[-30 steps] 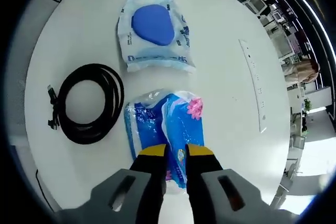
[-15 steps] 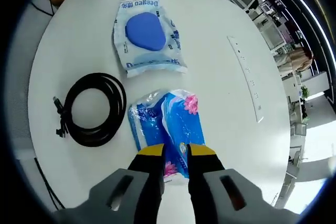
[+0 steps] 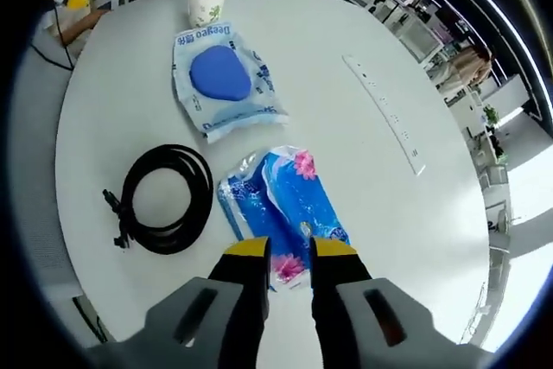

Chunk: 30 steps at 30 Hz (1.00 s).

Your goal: Arrange the tabletop items into an orderly group along one side of the table until the central work area is clear of visible clutter.

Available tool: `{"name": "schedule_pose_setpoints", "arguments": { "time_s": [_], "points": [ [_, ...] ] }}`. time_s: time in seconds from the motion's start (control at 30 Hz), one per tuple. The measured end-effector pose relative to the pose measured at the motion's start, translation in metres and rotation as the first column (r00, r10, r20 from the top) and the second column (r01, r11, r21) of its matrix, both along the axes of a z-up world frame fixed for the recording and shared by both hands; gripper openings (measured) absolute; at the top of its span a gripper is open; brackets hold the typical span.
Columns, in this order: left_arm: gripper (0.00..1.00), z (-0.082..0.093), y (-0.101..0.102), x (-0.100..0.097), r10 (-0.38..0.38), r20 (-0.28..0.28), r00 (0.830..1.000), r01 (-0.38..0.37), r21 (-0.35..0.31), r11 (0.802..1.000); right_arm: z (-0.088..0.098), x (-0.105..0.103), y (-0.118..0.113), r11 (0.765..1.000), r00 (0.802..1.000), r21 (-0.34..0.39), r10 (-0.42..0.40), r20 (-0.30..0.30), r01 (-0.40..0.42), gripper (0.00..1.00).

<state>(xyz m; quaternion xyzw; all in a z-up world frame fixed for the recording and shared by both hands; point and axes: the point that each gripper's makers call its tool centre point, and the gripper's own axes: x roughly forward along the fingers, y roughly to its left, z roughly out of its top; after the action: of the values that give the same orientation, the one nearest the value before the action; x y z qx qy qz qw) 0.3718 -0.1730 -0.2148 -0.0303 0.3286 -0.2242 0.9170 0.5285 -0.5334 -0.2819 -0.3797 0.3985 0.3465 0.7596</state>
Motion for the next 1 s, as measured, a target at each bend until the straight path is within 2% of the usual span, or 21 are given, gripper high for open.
{"name": "schedule_pose_setpoints", "arguments": {
  "time_s": [0.1, 0.13, 0.2, 0.27, 0.33, 0.43, 0.63, 0.73, 0.83, 1.0],
  "points": [
    [0.34, 0.001, -0.002, 0.003, -0.008, 0.003, 1.0, 0.008, -0.006, 1.0, 0.004, -0.005, -0.003, 0.999, 0.999, 0.028, -0.035, -0.003, 0.035, 0.16],
    [0.34, 0.001, -0.003, 0.003, -0.011, 0.004, 1.0, 0.011, -0.006, 1.0, 0.006, -0.007, -0.001, 0.995, 0.998, 0.073, -0.064, -0.005, 0.064, 0.17],
    [0.34, 0.002, -0.004, 0.004, -0.016, 0.007, 1.0, 0.016, -0.007, 1.0, 0.011, -0.01, -0.001, 0.989, 0.996, 0.114, -0.094, -0.01, 0.095, 0.18],
    [0.34, 0.003, -0.004, 0.006, -0.018, 0.009, 1.0, 0.018, -0.011, 1.0, 0.018, -0.014, 0.001, 0.971, 0.99, 0.191, -0.141, -0.02, 0.143, 0.19],
    [0.34, 0.003, -0.005, 0.007, -0.024, 0.011, 1.0, 0.024, -0.01, 1.0, 0.021, -0.018, 0.001, 0.958, 0.985, 0.229, -0.172, -0.033, 0.175, 0.21],
    [0.34, 0.003, -0.005, 0.008, -0.031, 0.013, 0.999, 0.031, -0.011, 0.999, 0.028, -0.026, 0.001, 0.921, 0.972, 0.313, -0.227, -0.06, 0.234, 0.24],
    [0.34, 0.002, -0.009, 0.009, -0.049, 0.012, 0.999, 0.049, -0.009, 0.999, 0.035, -0.044, -0.003, 0.89, 0.963, 0.368, -0.261, -0.072, 0.269, 0.25],
    [0.34, 0.002, -0.011, 0.008, -0.06, 0.012, 0.998, 0.061, -0.009, 0.998, 0.041, -0.052, 0.001, 0.842, 0.951, 0.446, -0.292, -0.1, 0.305, 0.28],
    [0.34, 0.001, -0.012, 0.008, -0.067, 0.011, 0.998, 0.067, -0.009, 0.998, 0.046, -0.063, 0.001, 0.837, 0.952, 0.456, -0.291, -0.096, 0.302, 0.28],
    [0.34, -0.002, -0.015, 0.006, -0.078, 0.006, 0.997, 0.078, -0.007, 0.997, 0.056, -0.076, 0.007, 0.81, 0.952, 0.505, -0.289, -0.097, 0.298, 0.29]
  ]
}}
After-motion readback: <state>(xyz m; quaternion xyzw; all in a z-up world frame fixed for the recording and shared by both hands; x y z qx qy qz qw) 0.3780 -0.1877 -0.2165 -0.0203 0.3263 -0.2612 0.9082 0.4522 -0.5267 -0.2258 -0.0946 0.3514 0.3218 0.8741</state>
